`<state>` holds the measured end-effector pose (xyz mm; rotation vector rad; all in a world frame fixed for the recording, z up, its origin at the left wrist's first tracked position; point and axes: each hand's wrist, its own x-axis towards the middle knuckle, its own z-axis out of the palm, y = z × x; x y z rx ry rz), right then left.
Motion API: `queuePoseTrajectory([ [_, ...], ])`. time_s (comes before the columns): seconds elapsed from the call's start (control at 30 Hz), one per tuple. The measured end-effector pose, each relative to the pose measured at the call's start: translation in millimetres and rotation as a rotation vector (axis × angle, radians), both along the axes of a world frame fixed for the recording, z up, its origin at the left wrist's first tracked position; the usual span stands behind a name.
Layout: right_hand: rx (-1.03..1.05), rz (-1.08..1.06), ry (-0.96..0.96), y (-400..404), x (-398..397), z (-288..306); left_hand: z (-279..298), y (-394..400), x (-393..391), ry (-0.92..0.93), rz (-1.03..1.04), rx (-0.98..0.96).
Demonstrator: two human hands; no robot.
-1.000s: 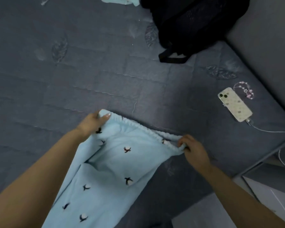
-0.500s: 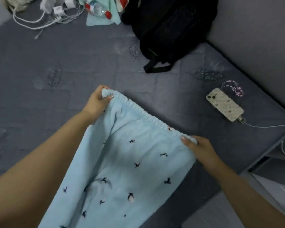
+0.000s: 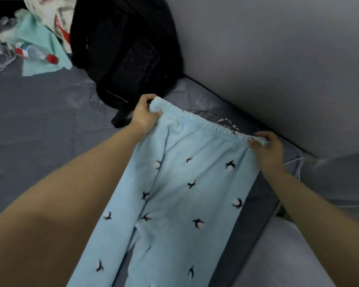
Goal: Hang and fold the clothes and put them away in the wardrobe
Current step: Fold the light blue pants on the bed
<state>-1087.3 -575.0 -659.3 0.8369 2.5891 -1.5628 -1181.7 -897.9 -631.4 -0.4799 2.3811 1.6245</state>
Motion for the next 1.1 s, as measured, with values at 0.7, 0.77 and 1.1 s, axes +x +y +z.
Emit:
queuePoseTrajectory([
  [0.7,0.568,1.095,-0.044,-236.0,244.8,-11.7,-49.8,-169.2,428.8,-0.303,-0.293,-0.914],
  [0.77,0.557,1.131,-0.029,-260.4,273.6,-9.4,-50.8,-188.5,475.8,-0.373,-0.249,-0.88],
  [1.1,0.488,1.412,-0.052,-390.1,469.9,-4.1,-44.4,-308.5,690.8,-0.539,0.013,-0.685],
])
